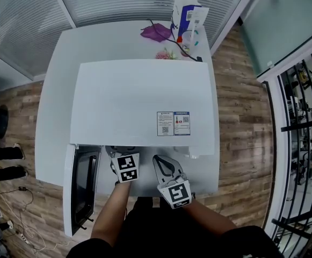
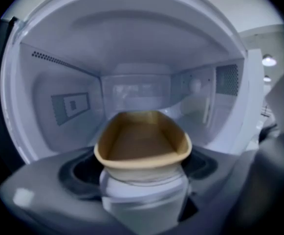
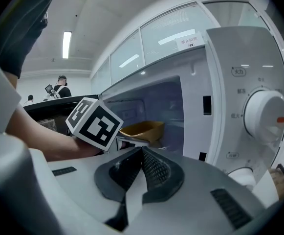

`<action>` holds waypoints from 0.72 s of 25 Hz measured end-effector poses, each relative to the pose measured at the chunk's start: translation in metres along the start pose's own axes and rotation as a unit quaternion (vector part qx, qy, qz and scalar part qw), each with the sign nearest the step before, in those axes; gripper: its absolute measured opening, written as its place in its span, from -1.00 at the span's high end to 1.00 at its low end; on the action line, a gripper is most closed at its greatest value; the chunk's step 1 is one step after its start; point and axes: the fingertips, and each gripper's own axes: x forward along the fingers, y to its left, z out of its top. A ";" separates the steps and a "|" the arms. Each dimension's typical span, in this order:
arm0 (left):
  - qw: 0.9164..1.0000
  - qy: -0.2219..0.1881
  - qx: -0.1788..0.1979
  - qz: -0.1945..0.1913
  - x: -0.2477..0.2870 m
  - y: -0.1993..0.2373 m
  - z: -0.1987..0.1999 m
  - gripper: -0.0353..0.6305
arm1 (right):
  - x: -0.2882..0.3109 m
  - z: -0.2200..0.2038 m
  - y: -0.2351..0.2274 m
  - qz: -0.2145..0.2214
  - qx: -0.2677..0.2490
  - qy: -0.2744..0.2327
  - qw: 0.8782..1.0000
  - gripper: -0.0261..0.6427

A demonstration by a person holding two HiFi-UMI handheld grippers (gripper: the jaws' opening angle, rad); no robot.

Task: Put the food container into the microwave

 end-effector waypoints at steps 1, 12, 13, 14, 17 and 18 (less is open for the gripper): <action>1.000 0.000 -0.002 -0.003 0.002 -0.001 -0.001 -0.58 | 0.000 0.000 0.000 -0.001 0.000 0.000 1.000 0.90; 0.999 0.011 -0.033 -0.003 -0.005 0.000 -0.009 -0.71 | -0.006 0.003 0.002 -0.007 -0.011 0.000 1.000 0.90; 0.999 0.008 -0.030 -0.005 -0.011 -0.001 -0.008 -0.71 | -0.006 0.007 0.005 -0.006 -0.015 -0.004 1.000 0.90; 1.000 0.004 -0.027 -0.007 -0.017 -0.002 -0.008 -0.71 | -0.006 0.011 0.007 -0.005 -0.019 -0.009 1.000 0.90; 1.000 -0.011 -0.021 -0.012 -0.040 -0.005 -0.003 -0.70 | -0.006 0.024 0.014 -0.007 -0.030 -0.025 0.999 0.90; 1.000 -0.014 -0.021 -0.016 -0.049 -0.007 -0.003 -0.69 | -0.007 0.028 0.016 -0.010 -0.033 -0.031 0.999 0.90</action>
